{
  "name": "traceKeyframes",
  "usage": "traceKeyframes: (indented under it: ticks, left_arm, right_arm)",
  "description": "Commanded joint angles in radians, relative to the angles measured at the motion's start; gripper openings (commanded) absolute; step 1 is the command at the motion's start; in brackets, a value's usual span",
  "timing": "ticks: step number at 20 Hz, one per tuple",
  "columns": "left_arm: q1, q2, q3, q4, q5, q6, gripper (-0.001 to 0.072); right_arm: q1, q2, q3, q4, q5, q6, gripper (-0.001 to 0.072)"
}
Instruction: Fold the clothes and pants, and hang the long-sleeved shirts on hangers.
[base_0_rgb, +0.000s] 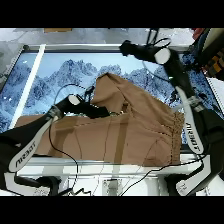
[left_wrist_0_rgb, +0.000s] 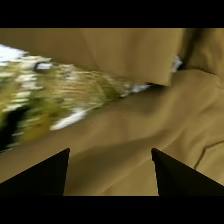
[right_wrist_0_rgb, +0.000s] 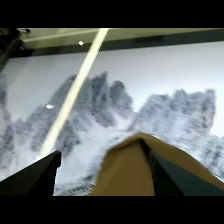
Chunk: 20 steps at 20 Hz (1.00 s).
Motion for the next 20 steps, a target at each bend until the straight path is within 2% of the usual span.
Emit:
traceKeyframes:
  ticks: [1,4,6,13,14,16,18,20]
  left_arm:
    - [-0.084,-0.040,0.002,-0.064,0.113,-0.005,0.0602]
    - [-0.092,-0.071,0.002,-0.201,0.232,-0.005,0.0601]
    - [-0.092,-0.098,0.009,-0.277,0.254,-0.004,0.0601]
    - [-0.099,-0.219,0.113,-0.333,0.261,-0.005,0.0595]
    - [-0.101,-0.229,0.124,-0.338,0.261,-0.005,0.0559]
    - [-0.106,-0.236,0.140,-0.336,0.265,-0.003,0.0367]
    - [-0.106,-0.235,0.158,-0.336,0.264,-0.003,0.0016]
    - [-0.092,-0.223,0.180,-0.336,0.261,-0.003,0.0022]
  right_arm:
    - [-0.118,0.053,0.000,-0.032,0.193,0.000,0.0631]
    - [-0.204,0.078,0.000,-0.032,0.285,0.001,0.0630]
    - [-0.245,0.087,0.000,-0.032,0.324,0.001,0.0630]
    - [-0.325,0.098,0.000,-0.039,0.378,0.000,0.0630]
    - [-0.326,0.099,0.000,-0.039,0.385,0.000,0.0630]
    - [-0.332,0.099,0.000,-0.043,0.392,0.000,0.0630]
    - [-0.339,0.099,0.000,-0.055,0.397,0.001,0.0629]
    - [-0.355,0.099,0.000,-0.085,0.411,0.002,0.0620]
